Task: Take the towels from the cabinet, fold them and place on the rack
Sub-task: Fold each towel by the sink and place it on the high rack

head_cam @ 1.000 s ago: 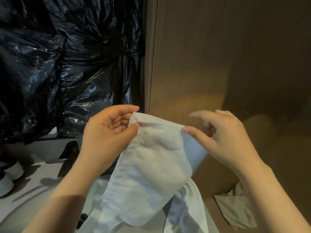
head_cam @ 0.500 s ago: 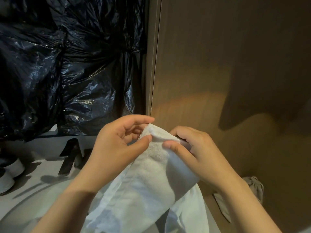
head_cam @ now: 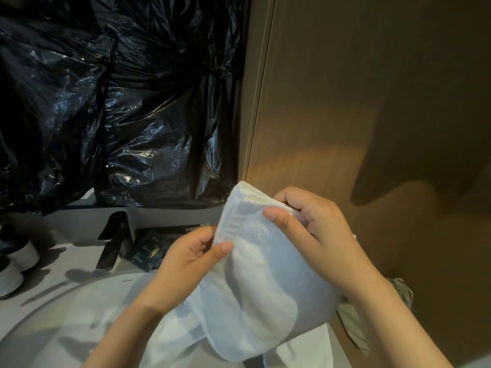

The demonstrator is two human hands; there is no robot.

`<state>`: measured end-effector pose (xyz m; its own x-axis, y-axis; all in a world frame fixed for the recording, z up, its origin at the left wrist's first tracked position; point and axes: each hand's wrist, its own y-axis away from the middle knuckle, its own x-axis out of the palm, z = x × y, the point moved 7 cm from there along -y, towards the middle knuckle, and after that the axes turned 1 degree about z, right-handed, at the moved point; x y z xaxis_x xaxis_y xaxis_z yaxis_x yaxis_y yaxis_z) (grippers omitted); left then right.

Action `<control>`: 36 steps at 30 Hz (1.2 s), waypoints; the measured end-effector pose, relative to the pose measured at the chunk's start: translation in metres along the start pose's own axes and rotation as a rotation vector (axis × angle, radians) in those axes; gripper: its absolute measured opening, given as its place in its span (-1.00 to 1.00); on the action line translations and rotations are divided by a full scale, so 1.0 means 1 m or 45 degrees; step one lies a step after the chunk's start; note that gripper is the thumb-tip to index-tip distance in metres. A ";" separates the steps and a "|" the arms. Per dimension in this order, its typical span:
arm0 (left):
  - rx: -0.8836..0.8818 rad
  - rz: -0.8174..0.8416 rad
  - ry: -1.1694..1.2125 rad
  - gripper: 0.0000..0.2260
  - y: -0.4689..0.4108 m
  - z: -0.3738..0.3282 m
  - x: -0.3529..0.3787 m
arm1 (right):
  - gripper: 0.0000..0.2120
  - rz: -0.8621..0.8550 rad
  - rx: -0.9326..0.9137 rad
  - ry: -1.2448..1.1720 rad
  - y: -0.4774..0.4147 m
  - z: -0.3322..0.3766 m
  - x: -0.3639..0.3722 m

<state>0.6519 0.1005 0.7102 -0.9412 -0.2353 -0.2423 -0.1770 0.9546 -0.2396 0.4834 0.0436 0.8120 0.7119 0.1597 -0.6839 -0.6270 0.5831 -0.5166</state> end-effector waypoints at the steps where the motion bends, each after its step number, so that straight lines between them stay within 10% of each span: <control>1: -0.011 -0.003 -0.010 -0.71 0.000 0.003 0.000 | -0.76 -0.021 0.006 -0.020 -0.001 -0.001 -0.001; 4: -0.034 -0.011 -0.108 -0.46 0.001 0.011 -0.001 | -0.80 -0.102 0.071 -0.068 0.001 -0.007 -0.005; 27: -0.266 0.598 -0.691 -0.73 0.014 0.152 0.164 | -0.60 -0.072 1.232 -0.072 0.235 -0.201 0.035; 36: -0.175 0.453 -0.663 -0.86 0.002 0.186 0.211 | -0.72 -0.220 1.167 0.108 0.264 -0.239 0.030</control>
<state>0.5061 0.0188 0.4837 -0.6922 0.0752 -0.7178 0.0528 0.9972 0.0536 0.2638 0.0122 0.5317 0.7238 -0.0257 -0.6895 0.0050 0.9995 -0.0320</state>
